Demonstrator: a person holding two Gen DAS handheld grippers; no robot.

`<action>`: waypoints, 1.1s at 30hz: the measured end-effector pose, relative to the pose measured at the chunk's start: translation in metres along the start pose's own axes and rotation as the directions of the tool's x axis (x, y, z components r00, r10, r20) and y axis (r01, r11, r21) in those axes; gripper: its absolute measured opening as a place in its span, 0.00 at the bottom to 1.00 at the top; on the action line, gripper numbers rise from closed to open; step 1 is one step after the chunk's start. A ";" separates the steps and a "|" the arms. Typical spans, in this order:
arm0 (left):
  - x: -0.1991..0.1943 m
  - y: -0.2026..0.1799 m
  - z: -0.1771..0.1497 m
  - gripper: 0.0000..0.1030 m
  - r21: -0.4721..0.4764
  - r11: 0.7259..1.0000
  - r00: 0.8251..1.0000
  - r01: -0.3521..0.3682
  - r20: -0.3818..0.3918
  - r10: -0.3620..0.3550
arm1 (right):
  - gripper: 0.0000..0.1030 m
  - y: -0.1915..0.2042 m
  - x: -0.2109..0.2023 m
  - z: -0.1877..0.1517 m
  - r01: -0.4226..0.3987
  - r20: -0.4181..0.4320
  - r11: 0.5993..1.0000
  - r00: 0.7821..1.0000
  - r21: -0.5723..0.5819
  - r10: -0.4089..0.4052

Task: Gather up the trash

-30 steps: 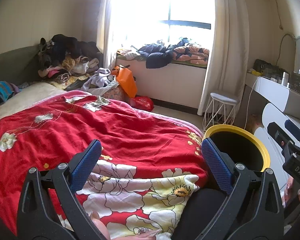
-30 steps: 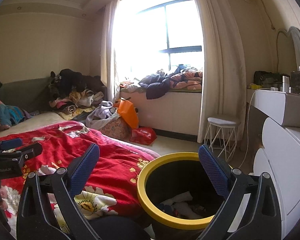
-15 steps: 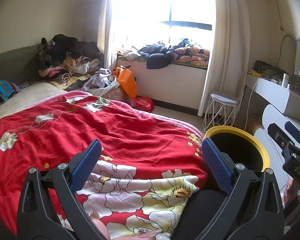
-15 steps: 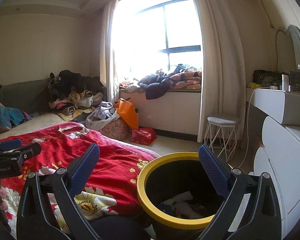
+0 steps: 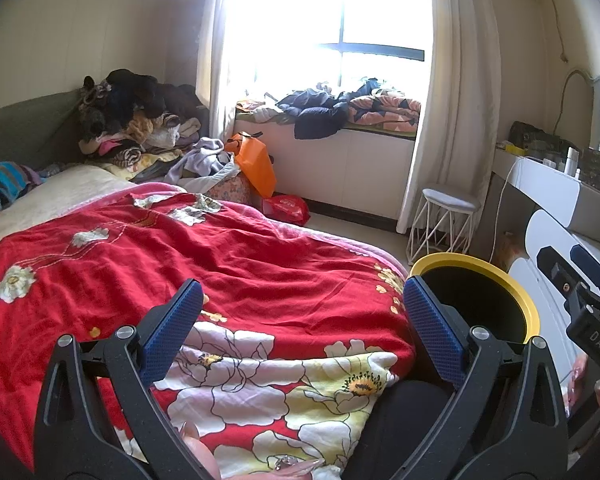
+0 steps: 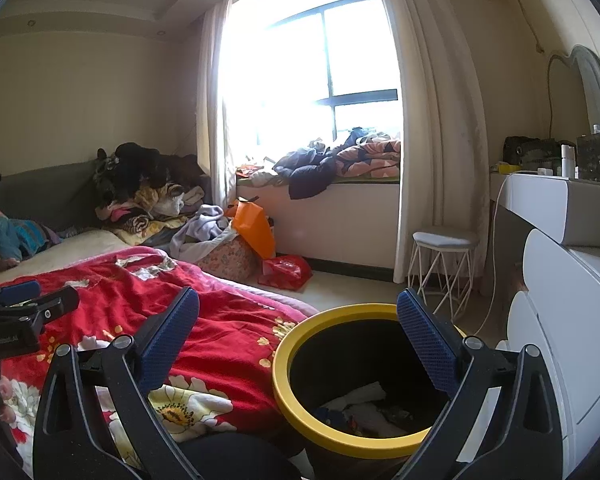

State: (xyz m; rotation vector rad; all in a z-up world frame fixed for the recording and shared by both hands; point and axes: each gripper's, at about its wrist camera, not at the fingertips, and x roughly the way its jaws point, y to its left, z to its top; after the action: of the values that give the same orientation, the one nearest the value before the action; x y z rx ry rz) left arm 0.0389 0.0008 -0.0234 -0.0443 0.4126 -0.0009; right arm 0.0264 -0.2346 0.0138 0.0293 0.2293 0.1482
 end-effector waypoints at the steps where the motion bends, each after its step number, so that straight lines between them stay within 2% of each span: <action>1: -0.001 0.000 0.001 0.90 -0.001 1.000 1.000 -0.001 0.001 0.001 | 0.94 0.000 0.000 0.000 0.000 0.001 1.000 1.000 0.000 0.000; 33: -0.002 0.000 0.000 0.90 -0.002 1.000 1.000 -0.001 0.003 0.001 | 0.94 -0.002 -0.005 0.001 0.006 0.003 1.000 1.000 0.010 -0.007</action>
State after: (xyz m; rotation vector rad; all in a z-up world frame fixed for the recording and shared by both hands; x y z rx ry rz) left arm 0.0374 0.0008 -0.0226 -0.0465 0.4101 0.0005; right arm 0.0225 -0.2375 0.0156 0.0383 0.2271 0.1406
